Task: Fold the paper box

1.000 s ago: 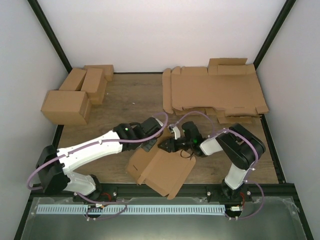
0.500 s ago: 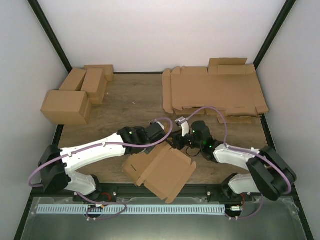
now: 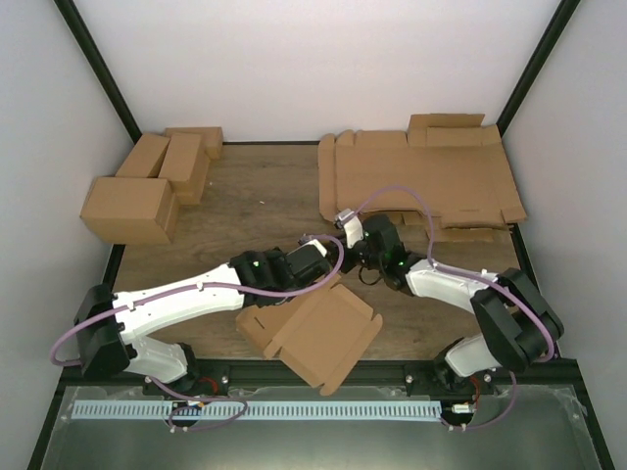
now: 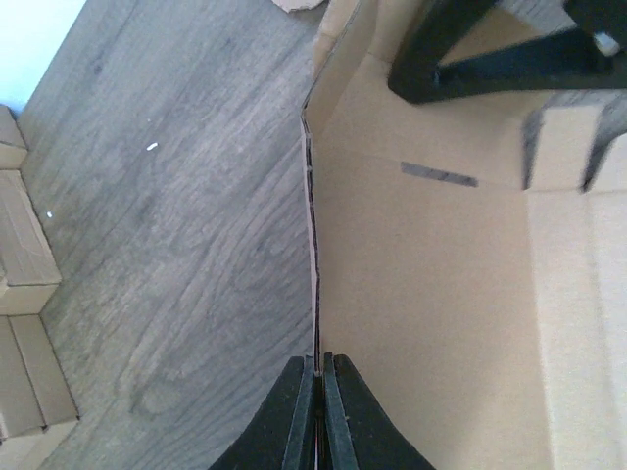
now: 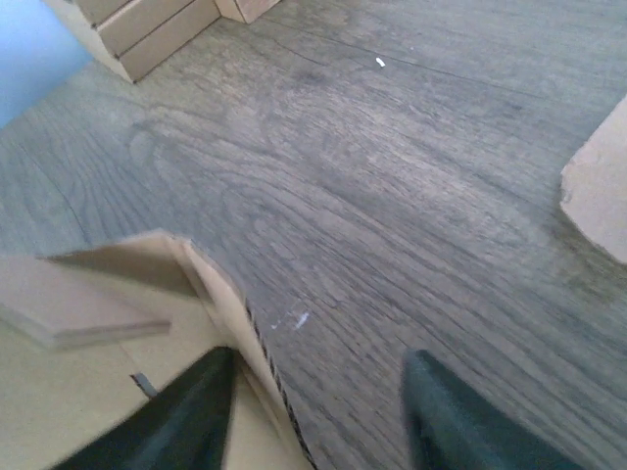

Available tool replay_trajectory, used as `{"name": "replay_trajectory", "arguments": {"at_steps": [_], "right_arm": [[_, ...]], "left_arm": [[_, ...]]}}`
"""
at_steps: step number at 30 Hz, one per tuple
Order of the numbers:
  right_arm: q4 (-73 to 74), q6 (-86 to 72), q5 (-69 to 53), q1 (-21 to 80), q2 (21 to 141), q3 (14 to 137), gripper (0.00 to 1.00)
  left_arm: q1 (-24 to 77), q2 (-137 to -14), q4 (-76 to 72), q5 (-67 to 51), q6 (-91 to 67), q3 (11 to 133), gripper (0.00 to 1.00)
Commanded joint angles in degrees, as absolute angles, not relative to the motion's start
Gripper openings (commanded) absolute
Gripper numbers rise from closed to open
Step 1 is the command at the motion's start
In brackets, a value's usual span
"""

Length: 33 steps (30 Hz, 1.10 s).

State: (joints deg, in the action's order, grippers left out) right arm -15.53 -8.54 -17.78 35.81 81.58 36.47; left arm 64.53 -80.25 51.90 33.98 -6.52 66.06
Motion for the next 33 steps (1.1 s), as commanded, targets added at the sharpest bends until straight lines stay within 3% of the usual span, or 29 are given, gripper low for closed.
{"name": "replay_trajectory", "arguments": {"at_steps": [1, 3, 9, 15, 17, 20, 23, 27, 31, 33], "right_arm": [[-14.43, -5.42, -18.83, 35.63, 83.18, 40.37, 0.36], [-15.53, -5.81, -19.35, 35.68, 82.6, 39.7, 0.23], [-19.19, -5.75, -20.13, 35.72, 82.0, 38.32, 0.06], [-27.71, -7.46, -18.2, 35.76, 83.65, 34.47, 0.01], [-31.4, -8.04, -16.82, 35.79, 83.67, 32.16, 0.01], [-35.88, -7.21, -15.61, 35.77, 83.59, 29.37, 0.01], [-38.74, -5.06, -15.79, 36.2, 83.37, 27.69, 0.01], [-40.96, -2.75, -15.0, 36.9, 83.06, 26.04, 0.01], [-42.1, -1.06, -14.34, 37.08, 83.38, 25.5, 0.01], [-42.66, -0.24, -13.61, 37.09, 84.55, 26.85, 0.01]], "left_arm": [[65.04, -79.39, 52.39, 37.59, -4.85, 67.63, 0.04], [65.04, -79.76, 51.88, 38.34, -4.71, 67.66, 0.04], [64.81, -82.1, 49.61, 41.47, -2.64, 68.98, 0.04], [64.78, -86.07, 48.87, 35.64, -1.9, 71.93, 0.1], [64.79, -86.28, 48.52, 31.48, -2.8, 72.01, 0.2], [63.58, -84.84, 47.28, 23.82, -5.62, 71.57, 0.43], [58.57, -81.79, 44.91, 9.19, -7.87, 70.52, 0.62], [51.21, -76.92, 42.4, -6.29, -10.65, 69.8, 0.68], [41.78, -71.47, 40.05, -19.35, -14.09, 69.81, 0.87], [29.94, -70.77, 39.57, -28.52, -14.23, 67.98, 0.82]]}}
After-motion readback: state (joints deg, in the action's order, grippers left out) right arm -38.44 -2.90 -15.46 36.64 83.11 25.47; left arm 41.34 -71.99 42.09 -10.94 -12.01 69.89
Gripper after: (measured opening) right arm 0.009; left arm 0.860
